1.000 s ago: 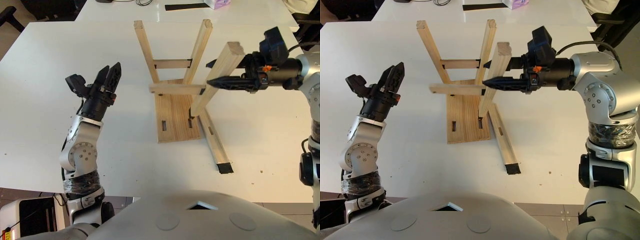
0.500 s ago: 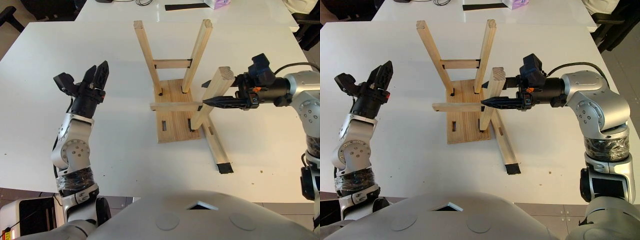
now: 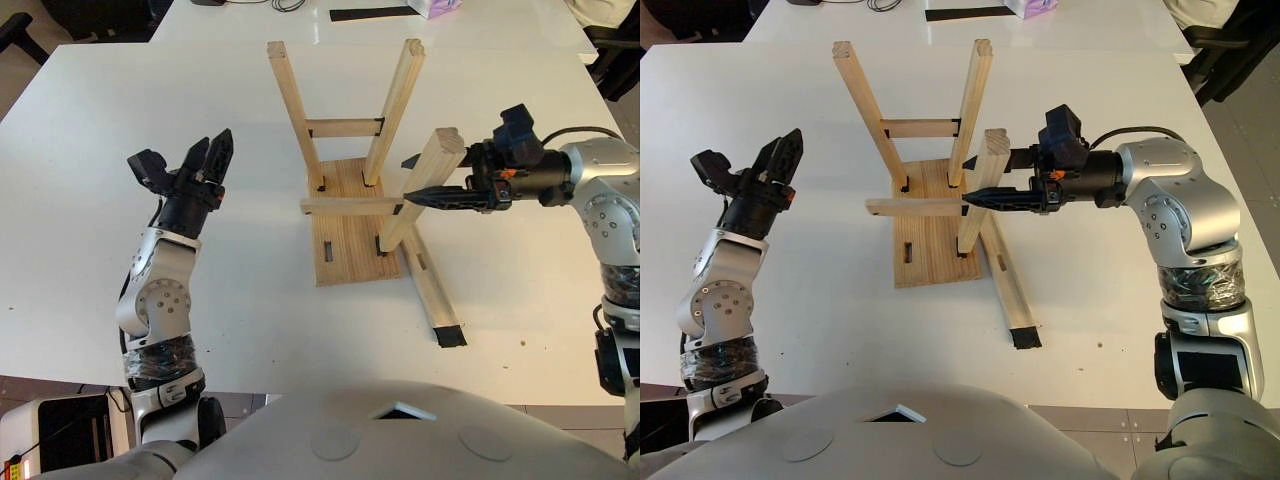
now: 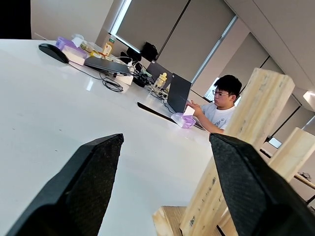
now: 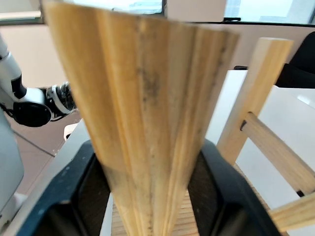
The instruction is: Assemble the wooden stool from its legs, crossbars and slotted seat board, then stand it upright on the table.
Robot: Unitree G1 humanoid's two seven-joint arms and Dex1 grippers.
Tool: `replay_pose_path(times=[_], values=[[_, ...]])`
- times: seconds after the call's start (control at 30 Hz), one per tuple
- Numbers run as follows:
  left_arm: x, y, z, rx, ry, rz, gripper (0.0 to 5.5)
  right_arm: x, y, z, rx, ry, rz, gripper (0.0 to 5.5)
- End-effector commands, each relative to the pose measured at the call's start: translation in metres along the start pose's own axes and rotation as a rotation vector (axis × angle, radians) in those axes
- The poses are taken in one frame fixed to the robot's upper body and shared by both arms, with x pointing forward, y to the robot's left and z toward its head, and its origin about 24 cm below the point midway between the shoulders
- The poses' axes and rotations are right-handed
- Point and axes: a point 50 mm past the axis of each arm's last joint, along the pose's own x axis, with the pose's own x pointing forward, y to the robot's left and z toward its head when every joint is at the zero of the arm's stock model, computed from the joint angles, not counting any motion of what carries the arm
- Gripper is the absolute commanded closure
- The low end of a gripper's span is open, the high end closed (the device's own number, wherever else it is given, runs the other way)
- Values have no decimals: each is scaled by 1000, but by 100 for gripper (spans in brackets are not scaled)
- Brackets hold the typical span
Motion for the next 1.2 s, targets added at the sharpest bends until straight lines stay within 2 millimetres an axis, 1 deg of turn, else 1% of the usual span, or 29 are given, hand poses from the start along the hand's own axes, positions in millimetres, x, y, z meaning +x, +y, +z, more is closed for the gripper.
replay_pose_path(times=[0.03,0.13,0.23,0.37,0.5,0.57,0.63,0.77,0.83,0.9,1.03,1.13,1.2], values=[[2,-1,-4,11,-2,6,224,0,-4,-8,-20,113,-9,344],[3,-4,-8,8,2,3,224,3,-2,-24,0,168,8,344],[3,-8,-14,11,12,-9,224,4,4,-47,67,214,11,345],[1,-7,-18,20,15,14,224,4,15,-76,159,255,7,346],[-1,-9,-23,21,23,19,224,2,19,-88,223,280,-6,346],[-1,-7,-27,32,46,43,224,0,14,-91,231,326,-31,346],[-1,-6,-30,44,51,70,224,0,4,-87,246,355,-38,346],[-3,-14,-35,32,7,84,224,10,-22,-59,286,327,8,346],[-5,-16,-39,18,-19,101,224,11,-28,-60,260,386,19,346],[-7,-17,-44,15,-25,119,224,12,-27,-64,241,437,43,346],[-12,-19,-48,15,-45,143,224,24,-16,-55,219,448,109,346],[-13,-18,-49,19,-53,154,224,28,-6,-52,214,467,137,346],[-12,-17,-49,20,-58,157,224,28,-6,-52,212,479,118,346]])
